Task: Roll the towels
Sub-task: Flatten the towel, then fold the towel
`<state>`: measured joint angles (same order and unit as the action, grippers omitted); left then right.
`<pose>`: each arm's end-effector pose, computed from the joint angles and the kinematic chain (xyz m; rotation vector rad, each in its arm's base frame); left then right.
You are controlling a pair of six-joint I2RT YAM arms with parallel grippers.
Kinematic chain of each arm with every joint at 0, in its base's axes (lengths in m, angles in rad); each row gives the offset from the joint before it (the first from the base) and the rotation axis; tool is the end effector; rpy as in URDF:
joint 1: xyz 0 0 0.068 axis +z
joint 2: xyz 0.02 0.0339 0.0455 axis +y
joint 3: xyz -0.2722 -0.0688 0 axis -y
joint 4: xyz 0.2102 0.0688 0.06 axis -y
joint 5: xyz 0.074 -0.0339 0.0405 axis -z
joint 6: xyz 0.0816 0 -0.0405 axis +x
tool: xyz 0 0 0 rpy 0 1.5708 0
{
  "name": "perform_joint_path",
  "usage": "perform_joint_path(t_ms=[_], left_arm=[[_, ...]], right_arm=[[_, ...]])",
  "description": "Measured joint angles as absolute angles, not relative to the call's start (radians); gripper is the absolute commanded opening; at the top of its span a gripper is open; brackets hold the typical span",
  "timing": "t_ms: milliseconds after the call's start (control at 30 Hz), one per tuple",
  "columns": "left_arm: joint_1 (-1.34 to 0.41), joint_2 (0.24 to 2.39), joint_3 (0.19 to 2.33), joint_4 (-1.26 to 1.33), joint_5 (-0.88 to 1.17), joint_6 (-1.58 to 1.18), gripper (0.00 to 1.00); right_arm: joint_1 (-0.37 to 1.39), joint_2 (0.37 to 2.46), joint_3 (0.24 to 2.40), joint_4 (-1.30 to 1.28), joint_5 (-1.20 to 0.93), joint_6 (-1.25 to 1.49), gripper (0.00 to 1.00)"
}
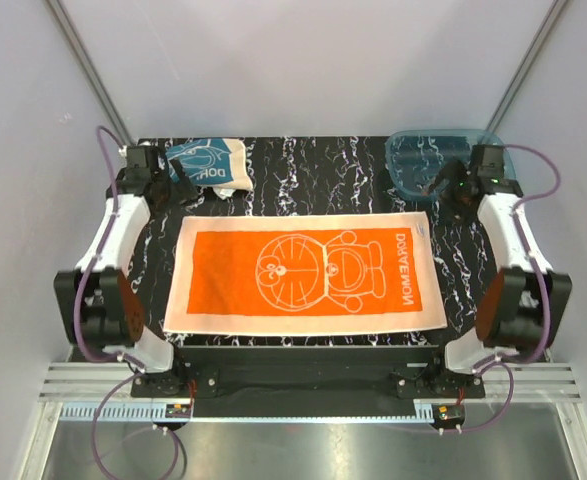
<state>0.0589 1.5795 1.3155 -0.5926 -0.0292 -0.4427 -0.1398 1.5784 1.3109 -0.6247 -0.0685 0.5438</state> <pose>0.3421 0.0226 0.2712 -0.6163 2.3523 -0.1382 0.3357 -0.0416 0.2670 0.8023 2.3445 0.2586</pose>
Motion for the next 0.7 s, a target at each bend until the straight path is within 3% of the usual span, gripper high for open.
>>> perform_joint_path(t_ms=[200,333,500,700], left_arm=[[0.045,1.136,1.044,-0.567,0.005,-0.513,0.99],[0.046,0.954,0.849,-0.615,0.027,-0.572,0.98],[0.046,0.900,0.770,-0.761,-0.013,-0.585,0.99],[0.141,0.977,0.783,-0.837,0.031,-0.628,0.99]], right_arm=[[-0.141,1.207,1.126,-0.622,-0.065,0.551,1.00],[-0.156,1.132,0.994,-0.655,-0.054,0.558,1.00],[-0.167,1.163,0.955,-0.678,-0.094,0.583,1.00],[-0.167,1.208,0.968,-0.655,-0.118,0.580,1.00]])
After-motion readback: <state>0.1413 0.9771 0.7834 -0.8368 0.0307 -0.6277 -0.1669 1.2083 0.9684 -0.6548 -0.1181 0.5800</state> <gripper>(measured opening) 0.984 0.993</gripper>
